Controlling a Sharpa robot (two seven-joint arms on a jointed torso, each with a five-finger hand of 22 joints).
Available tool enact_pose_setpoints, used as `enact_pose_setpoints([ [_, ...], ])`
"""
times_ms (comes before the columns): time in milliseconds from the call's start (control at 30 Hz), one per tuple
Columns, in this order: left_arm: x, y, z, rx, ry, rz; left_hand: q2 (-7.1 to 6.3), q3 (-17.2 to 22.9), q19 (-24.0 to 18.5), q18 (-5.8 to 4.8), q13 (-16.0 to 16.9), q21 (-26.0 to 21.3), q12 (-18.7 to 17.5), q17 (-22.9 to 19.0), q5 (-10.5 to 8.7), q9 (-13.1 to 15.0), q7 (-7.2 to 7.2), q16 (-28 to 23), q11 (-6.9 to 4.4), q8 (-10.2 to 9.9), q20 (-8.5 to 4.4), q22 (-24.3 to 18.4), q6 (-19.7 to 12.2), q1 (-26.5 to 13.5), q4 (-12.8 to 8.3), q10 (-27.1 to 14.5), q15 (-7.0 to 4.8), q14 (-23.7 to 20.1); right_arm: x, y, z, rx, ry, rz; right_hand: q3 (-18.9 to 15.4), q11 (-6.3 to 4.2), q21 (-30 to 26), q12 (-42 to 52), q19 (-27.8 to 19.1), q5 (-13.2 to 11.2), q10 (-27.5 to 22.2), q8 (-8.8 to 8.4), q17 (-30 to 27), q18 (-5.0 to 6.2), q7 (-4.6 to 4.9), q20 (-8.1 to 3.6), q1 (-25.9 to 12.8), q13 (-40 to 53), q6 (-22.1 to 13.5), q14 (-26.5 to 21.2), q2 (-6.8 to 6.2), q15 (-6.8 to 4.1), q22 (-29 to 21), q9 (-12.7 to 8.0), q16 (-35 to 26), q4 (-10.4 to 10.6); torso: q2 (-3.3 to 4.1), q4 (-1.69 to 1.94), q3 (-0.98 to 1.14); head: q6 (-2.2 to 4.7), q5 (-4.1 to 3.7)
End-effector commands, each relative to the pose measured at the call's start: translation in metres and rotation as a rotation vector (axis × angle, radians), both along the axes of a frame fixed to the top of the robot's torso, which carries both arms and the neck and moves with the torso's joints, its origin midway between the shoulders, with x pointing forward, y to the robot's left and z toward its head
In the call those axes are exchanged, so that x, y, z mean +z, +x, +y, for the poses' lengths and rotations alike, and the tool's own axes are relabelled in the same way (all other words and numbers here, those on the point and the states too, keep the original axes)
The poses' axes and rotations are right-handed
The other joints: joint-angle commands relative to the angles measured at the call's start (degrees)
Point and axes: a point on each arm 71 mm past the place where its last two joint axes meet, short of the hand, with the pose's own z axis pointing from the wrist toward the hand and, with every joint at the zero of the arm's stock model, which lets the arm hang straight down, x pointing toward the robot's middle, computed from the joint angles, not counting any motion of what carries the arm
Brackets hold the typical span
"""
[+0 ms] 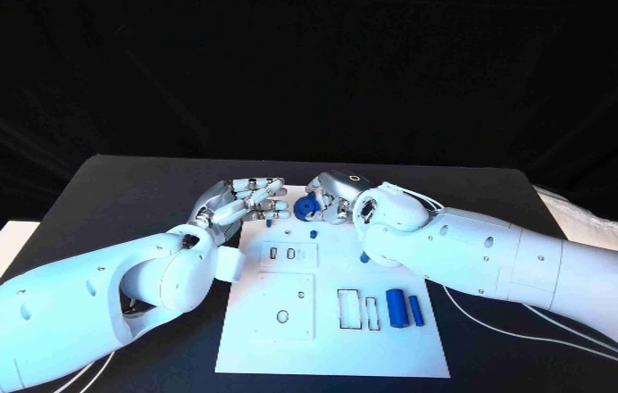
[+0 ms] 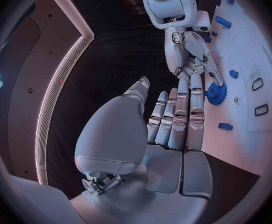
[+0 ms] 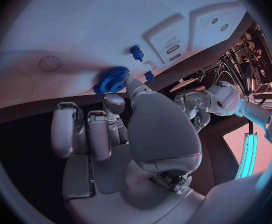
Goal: Assemble the parts on the task board
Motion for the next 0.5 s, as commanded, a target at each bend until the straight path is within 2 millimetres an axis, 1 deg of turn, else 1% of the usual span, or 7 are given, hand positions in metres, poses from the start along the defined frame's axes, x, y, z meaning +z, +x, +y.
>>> enact_pose_setpoints([
  [33, 0.0014, -0.0005, -0.0021, -0.018, -0.011, -0.004, 0.42, 0.08, 0.39, 0.59, 0.0, -0.28, -0.31, 0.07, -0.35, 0.01, -0.11, -0.19, 0.08, -0.32, -0.03, -0.06, 0.32, -0.07, -0.35, -0.23, -0.14, 0.38, 0.0006, 0.0005, 0.0003, -0.005, -0.007, -0.007, -0.25, 0.45, -0.28, -0.44, -0.03, -0.16, -0.24, -0.27, 6.06, -0.27, 0.01, 0.37, 0.05, -0.33, -0.75, 4.25, -0.57, 0.47, -0.08, -0.03, 0.23, 0.37, 0.0, 0.02, 0.0, -0.03, 0.02],
  [200, 0.0013, -0.0005, -0.0019, -0.018, -0.011, -0.004, 0.42, 0.08, 0.39, 0.59, 0.0, -0.28, -0.31, 0.07, -0.35, 0.01, -0.11, -0.19, 0.08, -0.32, -0.03, -0.06, 0.32, -0.07, -0.35, -0.23, -0.14, 0.38, 0.0002, 0.0008, -0.0008, -0.007, -0.009, -0.004, -0.34, 0.47, -0.29, -0.54, -0.05, -0.05, -0.3, -0.14, 6.0, -0.25, 0.01, 0.46, 0.25, -0.41, -0.07, 4.23, -0.51, 0.52, -0.1, 0.08, 0.21, 0.66, 0.01, -0.02, -0.02, -0.02, -0.01],
  [300, 0.0013, -0.0004, -0.0019, -0.018, -0.011, -0.004, 0.42, 0.08, 0.39, 0.59, 0.0, -0.28, -0.31, 0.07, -0.35, 0.01, -0.11, -0.19, 0.08, -0.32, -0.03, -0.06, 0.32, -0.07, -0.35, -0.23, -0.14, 0.38, 0.0009, 0.0003, -0.0019, -0.007, -0.004, -0.009, -0.38, 0.43, -0.25, -0.32, -0.02, 0.15, -0.19, 0.11, 6.03, -0.26, -0.06, 0.52, 0.49, -0.24, 1.45, 4.23, -0.35, 0.53, -0.01, 0.26, 0.21, 0.93, 0.03, 0.01, -0.02, -0.07, 0.01],
  [367, 0.0013, -0.0004, -0.0017, -0.017, -0.011, -0.004, 0.42, 0.08, 0.39, 0.59, 0.0, -0.28, -0.31, 0.07, -0.35, 0.01, -0.11, -0.19, 0.08, -0.32, -0.03, -0.06, 0.32, -0.07, -0.35, -0.23, -0.14, 0.38, 0.0019, -0.0006, -0.0032, -0.005, 0.007, -0.015, -0.39, 0.34, -0.21, 0.05, 0.03, 0.57, 0.02, 0.42, 5.95, -0.26, -0.18, 0.53, 0.68, 0.05, 3.47, 4.21, -0.11, 0.48, 0.07, 0.49, 0.18, 1.22, -0.01, 0.0, -0.01, -0.09, -0.02],
  [433, 0.0012, -0.0003, -0.0013, -0.017, -0.01, -0.004, 0.42, 0.08, 0.39, 0.59, 0.0, -0.28, -0.31, 0.07, -0.35, 0.01, -0.11, -0.19, 0.08, -0.32, -0.03, -0.06, 0.32, -0.07, -0.35, -0.23, -0.14, 0.38, 0.0032, -0.0021, -0.006, 0.0, 0.027, -0.016, -0.35, 0.17, -0.09, 1.12, 0.17, 1.54, 0.59, 0.85, 5.8, -0.3, -0.39, 0.48, 0.82, 0.9, 5.86, 4.18, 0.35, 0.36, 0.32, 0.75, 0.11, 1.63, -0.02, -0.01, 0.03, -0.11, -0.01],
  [500, 0.0012, -0.0003, -0.0007, -0.015, -0.01, -0.003, 0.42, 0.08, 0.39, 0.59, 0.0, -0.28, -0.31, 0.07, -0.35, 0.01, -0.11, -0.19, 0.08, -0.32, -0.03, -0.06, 0.32, -0.07, -0.35, -0.23, -0.14, 0.38, 0.0036, -0.0035, -0.0086, 0.008, 0.047, -0.005, -0.31, 0.01, 0.08, 2.3, 0.37, 2.24, 1.19, 1.09, 5.76, -0.36, -0.57, 0.38, 0.88, 1.86, 6.76, 4.18, 0.76, 0.24, 0.67, 0.84, 0.1, 1.88, 0.03, -0.04, 0.03, -0.08, 0.09],
])
